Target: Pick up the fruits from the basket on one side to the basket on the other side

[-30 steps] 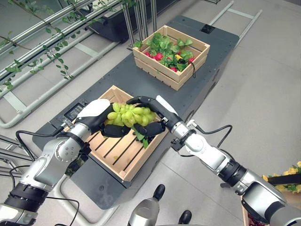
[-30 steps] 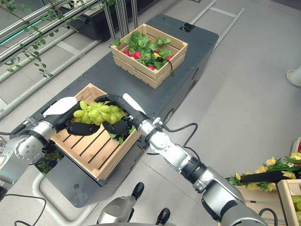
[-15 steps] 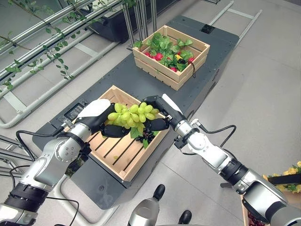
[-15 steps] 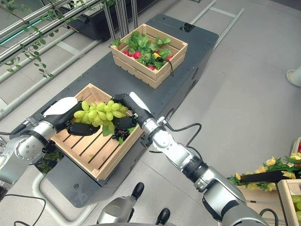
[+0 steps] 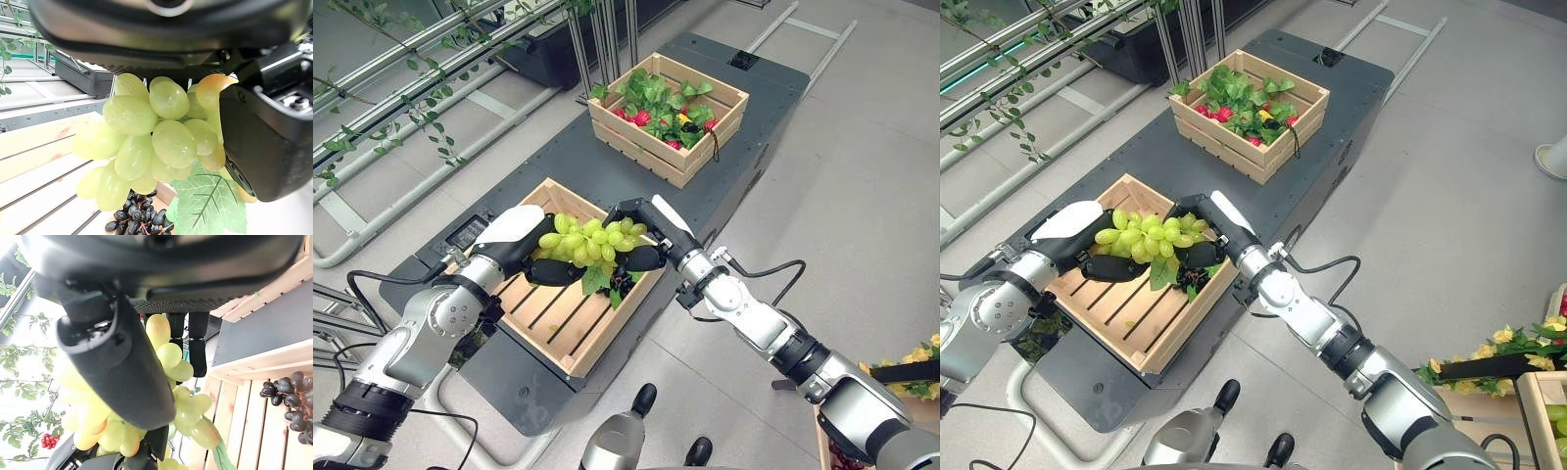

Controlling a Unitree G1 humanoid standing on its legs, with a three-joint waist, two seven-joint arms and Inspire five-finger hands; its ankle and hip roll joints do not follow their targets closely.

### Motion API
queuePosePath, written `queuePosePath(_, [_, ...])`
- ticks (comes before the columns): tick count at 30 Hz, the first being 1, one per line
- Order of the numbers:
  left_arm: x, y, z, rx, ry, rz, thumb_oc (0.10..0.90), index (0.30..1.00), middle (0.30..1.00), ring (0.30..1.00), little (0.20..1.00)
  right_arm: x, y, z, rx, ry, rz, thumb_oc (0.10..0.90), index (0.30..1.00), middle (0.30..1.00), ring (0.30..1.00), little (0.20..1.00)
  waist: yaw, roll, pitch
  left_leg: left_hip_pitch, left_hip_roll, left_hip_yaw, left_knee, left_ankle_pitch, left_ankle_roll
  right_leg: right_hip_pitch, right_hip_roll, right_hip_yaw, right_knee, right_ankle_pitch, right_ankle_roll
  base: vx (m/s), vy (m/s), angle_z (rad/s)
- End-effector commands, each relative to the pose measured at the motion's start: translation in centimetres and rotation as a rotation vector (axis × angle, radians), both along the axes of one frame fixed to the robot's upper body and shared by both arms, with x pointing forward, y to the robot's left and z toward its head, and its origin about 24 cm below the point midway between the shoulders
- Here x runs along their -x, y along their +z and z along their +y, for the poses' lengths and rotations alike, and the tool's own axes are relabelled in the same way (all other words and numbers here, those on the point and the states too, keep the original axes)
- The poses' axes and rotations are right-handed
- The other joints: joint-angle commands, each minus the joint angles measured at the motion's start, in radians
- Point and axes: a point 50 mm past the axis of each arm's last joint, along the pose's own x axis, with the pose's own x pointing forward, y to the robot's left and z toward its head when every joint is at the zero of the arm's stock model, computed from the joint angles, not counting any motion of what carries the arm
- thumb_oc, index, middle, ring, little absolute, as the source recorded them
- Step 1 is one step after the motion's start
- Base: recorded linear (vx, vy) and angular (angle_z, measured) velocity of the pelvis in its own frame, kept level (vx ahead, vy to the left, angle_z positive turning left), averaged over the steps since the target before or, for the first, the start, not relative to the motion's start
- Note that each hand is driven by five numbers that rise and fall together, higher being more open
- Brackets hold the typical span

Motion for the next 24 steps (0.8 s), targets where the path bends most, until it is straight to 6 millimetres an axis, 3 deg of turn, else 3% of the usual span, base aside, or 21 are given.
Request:
queuePosePath(1, [-0.69,3.55,-1.35,0.119,-0.055,-0.196,0.4,0.3,0.3,0.3,0.3,2.01,0.88,2.92,-0.145,0.128,-0.052,0.4,0.3,0.3,0.3,0.3,-0.013,-0.002,-0.199,0.023,-0.049,-0.033,-0.032,-0.048,0.011,-0.042,-0.046,-0.007,0.011,0.048,0.008,0.0,0.0,0.0])
queuePosePath(7, [-0.72,3.64,-1.14,0.122,-0.052,-0.199,0.4,0.3,0.3,0.3,0.3,2.14,0.8,3.08,-0.15,0.142,-0.045,0.4,0.3,0.3,0.3,0.3,-0.013,-0.001,-0.2,0.024,-0.048,-0.031,-0.032,-0.048,0.01,-0.041,-0.046,-0.007,0.011,0.048,0.008,0.0,0.0,0.0])
queuePosePath(8, [-0.73,3.66,-1.14,0.123,-0.051,-0.199,0.4,0.3,0.3,0.3,0.3,2.2,0.8,3.08,-0.151,0.147,-0.044,0.511,0.467,0.467,0.467,0.467,-0.013,-0.001,-0.2,0.024,-0.048,-0.031,-0.032,-0.048,0.01,-0.042,-0.047,-0.007,0.011,0.049,0.009,0.0,0.0,0.0])
queuePosePath(9, [-0.74,3.73,-1.16,0.126,-0.053,-0.199,0.4,0.3,0.3,0.3,0.3,2.22,0.84,3.11,-0.15,0.152,-0.042,0.701,0.752,0.752,0.752,0.752,-0.013,-0.001,-0.201,0.023,-0.047,-0.031,-0.032,-0.048,0.01,-0.042,-0.047,-0.008,0.011,0.048,0.009,0.0,0.0,0.0])
queuePosePath(10, [-0.74,3.74,-1.17,0.127,-0.053,-0.199,0.4,0.3,0.3,0.3,0.3,2.22,0.87,3.11,-0.15,0.155,-0.041,0.8,0.9,0.9,0.9,0.9,-0.013,-0.002,-0.201,0.023,-0.048,-0.032,-0.032,-0.048,0.01,-0.042,-0.047,-0.008,0.011,0.048,0.009,0.0,0.0,0.0])
queuePosePath(24, [-0.74,3.79,-1.33,0.147,-0.058,-0.197,0.4,0.3,0.3,0.3,0.3,2.62,1.68,3.54,-0.198,0.214,-0.048,0.8,0.9,0.9,0.9,0.9,-0.008,-0.003,-0.204,0.023,-0.049,-0.036,-0.032,-0.048,0.011,-0.04,-0.046,-0.009,0.011,0.046,0.007,0.0,0.0,0.0])
